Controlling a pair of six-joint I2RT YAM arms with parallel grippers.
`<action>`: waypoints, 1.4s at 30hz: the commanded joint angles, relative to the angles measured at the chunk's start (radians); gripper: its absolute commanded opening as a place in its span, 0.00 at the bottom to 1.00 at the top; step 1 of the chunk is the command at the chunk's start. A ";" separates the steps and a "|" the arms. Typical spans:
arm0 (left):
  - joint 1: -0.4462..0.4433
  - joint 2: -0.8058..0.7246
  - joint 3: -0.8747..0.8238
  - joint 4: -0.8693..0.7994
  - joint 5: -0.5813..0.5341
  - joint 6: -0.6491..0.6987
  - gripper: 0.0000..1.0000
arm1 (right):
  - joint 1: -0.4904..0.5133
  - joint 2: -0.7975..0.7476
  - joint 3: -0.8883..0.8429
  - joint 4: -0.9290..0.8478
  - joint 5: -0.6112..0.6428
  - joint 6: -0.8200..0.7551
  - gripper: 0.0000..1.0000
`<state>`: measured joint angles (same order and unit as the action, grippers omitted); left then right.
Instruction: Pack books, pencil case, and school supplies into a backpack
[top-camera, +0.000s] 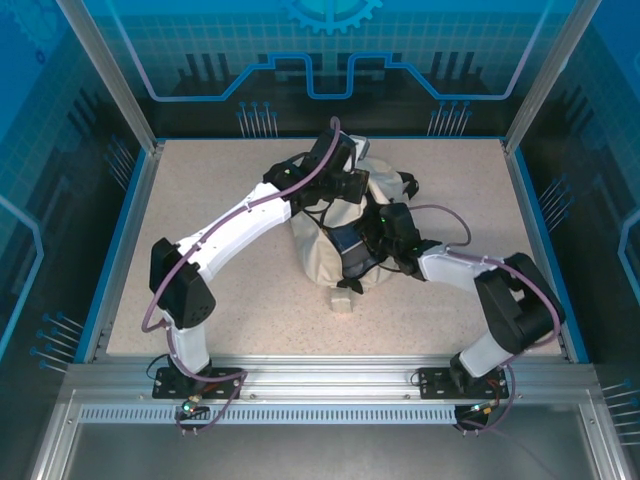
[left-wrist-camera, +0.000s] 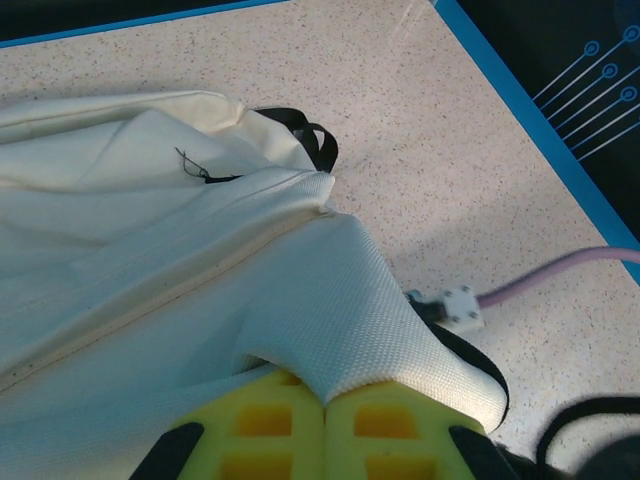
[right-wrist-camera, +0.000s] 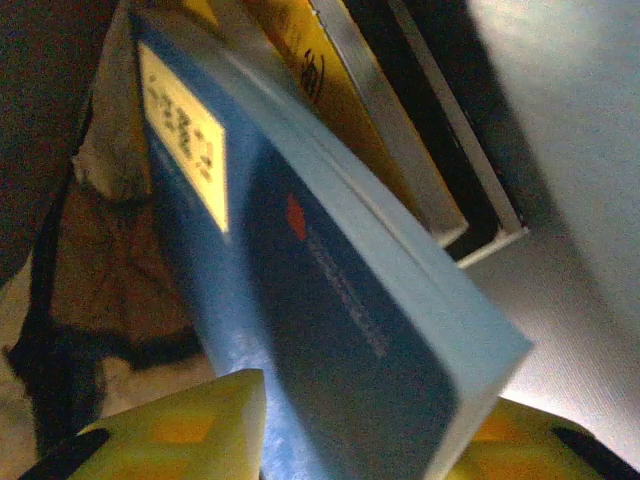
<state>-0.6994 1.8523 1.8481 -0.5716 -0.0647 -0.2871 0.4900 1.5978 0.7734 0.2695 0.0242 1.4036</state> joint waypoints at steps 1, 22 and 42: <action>0.005 -0.080 -0.003 0.091 0.003 -0.015 0.00 | 0.003 0.087 0.098 0.133 -0.012 0.028 0.37; 0.037 -0.090 -0.057 0.081 0.040 -0.044 0.00 | -0.013 -0.100 -0.035 -0.049 -0.207 -0.027 0.49; 0.334 -0.309 -0.545 0.125 0.171 -0.279 0.76 | -0.043 -0.607 -0.065 -0.905 0.169 -0.313 0.58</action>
<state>-0.4019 1.5688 1.3804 -0.4683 0.0696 -0.4995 0.4614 1.0096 0.6865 -0.5354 0.1509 1.1557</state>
